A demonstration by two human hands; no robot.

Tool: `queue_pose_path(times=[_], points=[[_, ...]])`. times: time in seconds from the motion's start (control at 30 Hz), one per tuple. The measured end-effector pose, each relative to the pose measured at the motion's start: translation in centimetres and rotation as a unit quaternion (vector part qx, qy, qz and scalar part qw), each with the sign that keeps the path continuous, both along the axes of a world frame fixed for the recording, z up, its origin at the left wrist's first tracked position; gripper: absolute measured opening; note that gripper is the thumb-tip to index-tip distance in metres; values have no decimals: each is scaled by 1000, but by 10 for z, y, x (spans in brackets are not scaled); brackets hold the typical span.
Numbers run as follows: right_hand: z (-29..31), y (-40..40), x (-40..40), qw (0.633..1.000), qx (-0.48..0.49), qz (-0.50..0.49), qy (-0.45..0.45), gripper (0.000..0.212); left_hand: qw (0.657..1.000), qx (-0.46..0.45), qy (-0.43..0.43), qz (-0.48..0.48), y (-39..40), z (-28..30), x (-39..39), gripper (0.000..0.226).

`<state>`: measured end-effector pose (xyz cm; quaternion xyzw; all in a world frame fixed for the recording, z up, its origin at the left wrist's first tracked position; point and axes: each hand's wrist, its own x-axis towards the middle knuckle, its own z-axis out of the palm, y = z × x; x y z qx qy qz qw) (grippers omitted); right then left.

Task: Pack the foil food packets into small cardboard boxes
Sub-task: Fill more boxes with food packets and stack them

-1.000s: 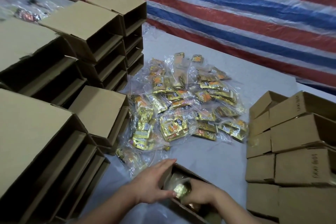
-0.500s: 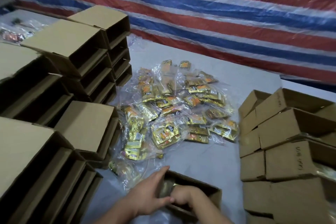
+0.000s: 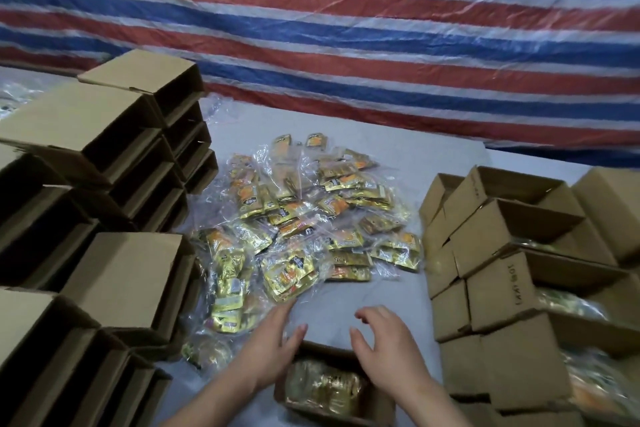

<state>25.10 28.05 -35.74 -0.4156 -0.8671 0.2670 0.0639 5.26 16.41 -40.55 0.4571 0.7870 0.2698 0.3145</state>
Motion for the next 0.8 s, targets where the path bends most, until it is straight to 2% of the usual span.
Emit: queue_pose_path(times=[0.07,0.17,0.37,0.53,0.67,0.73,0.8], points=[[-10,5,2,997,22,12,-78,43,1000,-3,11,11,20,-1,-6,65],[-28,2,5,986,1,27,-162,45,999,-22,40,13,55,-6,-19,63],[-47,0,13,992,-40,-23,-120,34,983,-140,117,-16,125,-29,-51,69],[-53,3,15,992,-12,-37,-117,44,935,-255,223,-105,155,-59,-62,81],[-56,4,14,992,-14,-37,-118,41,910,-248,314,-113,161,-75,-62,85],[-58,4,13,992,-15,-45,-118,39,900,-250,336,-119,160,-82,-56,77],[-60,2,14,992,-15,-47,-118,39,905,-246,326,-120,156,-89,-49,64]])
